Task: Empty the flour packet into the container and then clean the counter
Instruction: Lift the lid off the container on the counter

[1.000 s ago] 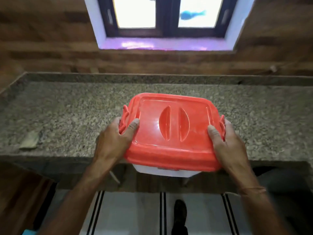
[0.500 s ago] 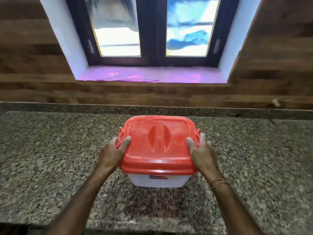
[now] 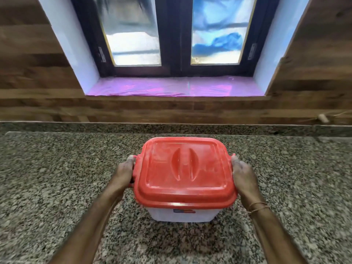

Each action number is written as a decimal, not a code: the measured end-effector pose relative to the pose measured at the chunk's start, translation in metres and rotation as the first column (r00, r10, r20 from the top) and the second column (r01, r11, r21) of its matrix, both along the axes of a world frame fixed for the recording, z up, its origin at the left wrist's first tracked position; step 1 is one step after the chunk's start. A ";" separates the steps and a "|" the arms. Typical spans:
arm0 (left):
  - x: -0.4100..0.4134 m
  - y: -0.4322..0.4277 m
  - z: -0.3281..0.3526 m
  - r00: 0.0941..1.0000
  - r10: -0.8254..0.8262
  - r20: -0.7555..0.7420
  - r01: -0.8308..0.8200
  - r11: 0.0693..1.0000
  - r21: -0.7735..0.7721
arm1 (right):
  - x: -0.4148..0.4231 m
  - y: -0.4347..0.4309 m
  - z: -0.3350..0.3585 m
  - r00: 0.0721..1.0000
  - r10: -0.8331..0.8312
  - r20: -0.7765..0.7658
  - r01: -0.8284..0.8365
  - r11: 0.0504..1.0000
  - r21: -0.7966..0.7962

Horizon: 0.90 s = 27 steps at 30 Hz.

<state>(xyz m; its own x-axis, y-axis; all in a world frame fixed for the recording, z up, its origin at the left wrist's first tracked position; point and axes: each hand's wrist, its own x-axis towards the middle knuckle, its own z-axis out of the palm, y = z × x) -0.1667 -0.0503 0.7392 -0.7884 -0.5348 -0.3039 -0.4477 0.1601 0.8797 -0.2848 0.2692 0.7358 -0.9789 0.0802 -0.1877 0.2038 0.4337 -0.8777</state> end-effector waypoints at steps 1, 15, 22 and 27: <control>0.003 -0.007 -0.006 0.999 0.037 -0.005 -0.037 0.995 0.091 | 0.000 0.000 -0.003 0.999 -0.033 0.036 0.036 0.997 -0.075; 0.020 -0.021 -0.007 0.977 0.106 -0.183 -0.043 0.947 0.319 | 0.038 -0.022 -0.003 0.996 -0.052 0.068 0.071 0.943 -0.324; 0.018 0.000 0.008 0.968 -0.008 -0.250 0.081 0.956 0.282 | 0.061 -0.047 0.025 1.000 0.022 0.021 -0.014 0.947 -0.322; 0.016 -0.005 0.007 0.971 0.030 -0.236 0.057 0.934 0.354 | 0.064 -0.047 0.022 1.000 0.005 0.029 0.005 0.946 -0.324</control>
<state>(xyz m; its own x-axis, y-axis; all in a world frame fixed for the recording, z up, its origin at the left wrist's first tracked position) -0.1504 -0.0550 0.7457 -0.8665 -0.4144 -0.2782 -0.2226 -0.1781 0.9585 -0.2212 0.2222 0.7576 -0.9726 0.0102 -0.2322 0.2316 0.1271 -0.9645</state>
